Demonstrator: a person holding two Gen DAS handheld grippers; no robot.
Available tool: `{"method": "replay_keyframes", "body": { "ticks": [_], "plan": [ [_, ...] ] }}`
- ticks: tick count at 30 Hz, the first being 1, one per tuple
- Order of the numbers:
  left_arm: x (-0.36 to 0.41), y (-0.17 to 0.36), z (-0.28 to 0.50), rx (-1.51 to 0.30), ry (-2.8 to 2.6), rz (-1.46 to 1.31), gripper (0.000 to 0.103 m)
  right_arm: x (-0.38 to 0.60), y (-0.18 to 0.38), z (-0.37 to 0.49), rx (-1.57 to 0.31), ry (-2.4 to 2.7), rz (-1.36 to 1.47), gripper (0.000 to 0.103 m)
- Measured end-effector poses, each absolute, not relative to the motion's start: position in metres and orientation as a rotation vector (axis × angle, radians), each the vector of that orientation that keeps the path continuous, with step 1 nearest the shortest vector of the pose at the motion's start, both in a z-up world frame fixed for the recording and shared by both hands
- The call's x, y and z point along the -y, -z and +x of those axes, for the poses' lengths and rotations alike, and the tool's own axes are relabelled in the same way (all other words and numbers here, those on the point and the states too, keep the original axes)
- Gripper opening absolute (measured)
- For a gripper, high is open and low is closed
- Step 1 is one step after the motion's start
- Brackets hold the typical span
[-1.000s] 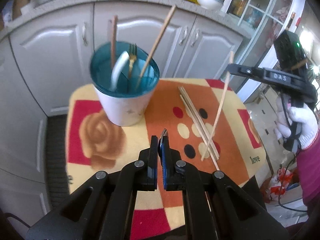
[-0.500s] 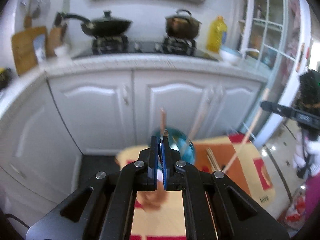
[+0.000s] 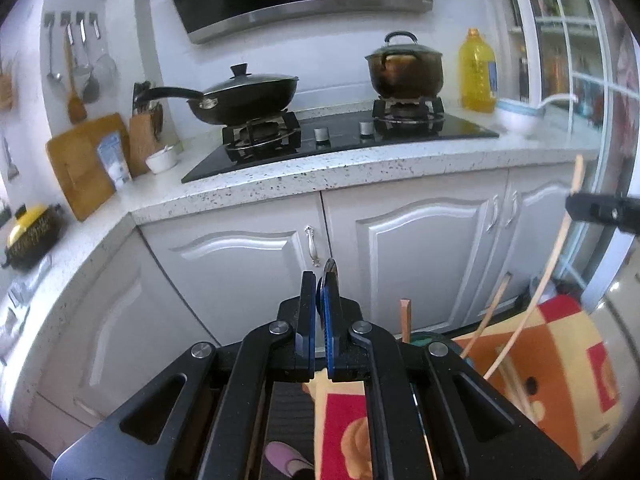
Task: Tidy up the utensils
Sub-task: 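Carry the steel spoon and chopstick over the floral cup and release both inside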
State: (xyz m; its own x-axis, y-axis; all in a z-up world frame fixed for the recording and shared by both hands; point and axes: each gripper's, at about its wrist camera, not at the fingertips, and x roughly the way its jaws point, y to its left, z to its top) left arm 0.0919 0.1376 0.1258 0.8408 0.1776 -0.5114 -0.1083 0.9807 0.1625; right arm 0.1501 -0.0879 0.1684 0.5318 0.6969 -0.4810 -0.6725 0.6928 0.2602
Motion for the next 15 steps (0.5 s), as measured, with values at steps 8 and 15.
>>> {"method": "replay_keyframes", "body": {
  "ticks": [8,15],
  "plan": [
    [-0.106,-0.080,0.108,-0.567,-0.183,0.246,0.002,0.063,-0.135,0.163,-0.634,-0.812,0.016,0.005],
    [-0.087,-0.048,0.114,-0.589,-0.195,0.303,0.002,0.059,-0.099,0.166,-0.690,-0.803,-0.004,0.005]
  ]
}}
